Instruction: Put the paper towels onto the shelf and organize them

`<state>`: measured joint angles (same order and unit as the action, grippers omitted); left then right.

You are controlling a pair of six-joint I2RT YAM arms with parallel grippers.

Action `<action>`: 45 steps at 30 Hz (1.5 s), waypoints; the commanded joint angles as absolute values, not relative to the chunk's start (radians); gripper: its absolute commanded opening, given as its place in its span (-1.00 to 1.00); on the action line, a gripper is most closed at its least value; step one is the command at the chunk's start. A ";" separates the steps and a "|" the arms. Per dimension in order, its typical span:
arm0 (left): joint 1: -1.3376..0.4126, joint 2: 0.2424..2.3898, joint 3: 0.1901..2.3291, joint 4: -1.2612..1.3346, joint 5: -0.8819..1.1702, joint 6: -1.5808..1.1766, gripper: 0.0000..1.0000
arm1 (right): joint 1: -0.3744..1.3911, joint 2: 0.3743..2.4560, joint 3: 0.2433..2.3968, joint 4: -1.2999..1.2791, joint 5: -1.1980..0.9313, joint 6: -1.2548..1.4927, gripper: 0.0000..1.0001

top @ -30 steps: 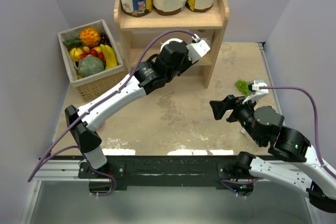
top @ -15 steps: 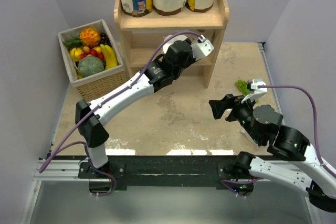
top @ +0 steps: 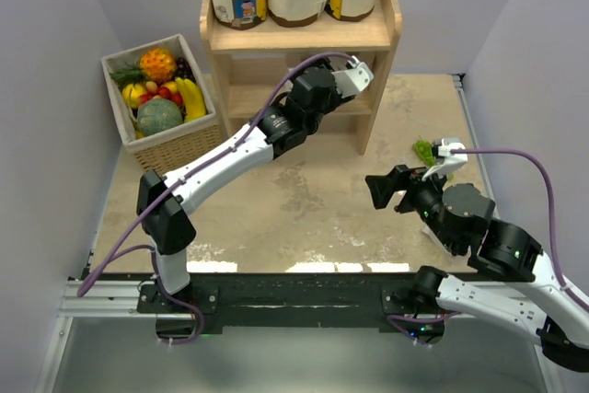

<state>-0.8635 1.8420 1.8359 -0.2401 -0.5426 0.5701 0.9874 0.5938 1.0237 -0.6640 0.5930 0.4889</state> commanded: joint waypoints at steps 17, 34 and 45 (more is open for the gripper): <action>-0.888 1.481 1.554 -0.298 -0.356 0.223 1.00 | 0.989 0.712 0.976 -0.621 0.635 0.526 0.87; -0.871 1.580 1.445 -0.146 -0.528 0.299 -0.15 | 0.989 0.723 0.925 -0.471 0.574 0.499 0.86; -0.844 1.776 1.632 -0.103 -0.600 0.403 -0.27 | 0.989 0.635 0.934 -0.508 0.577 0.480 0.85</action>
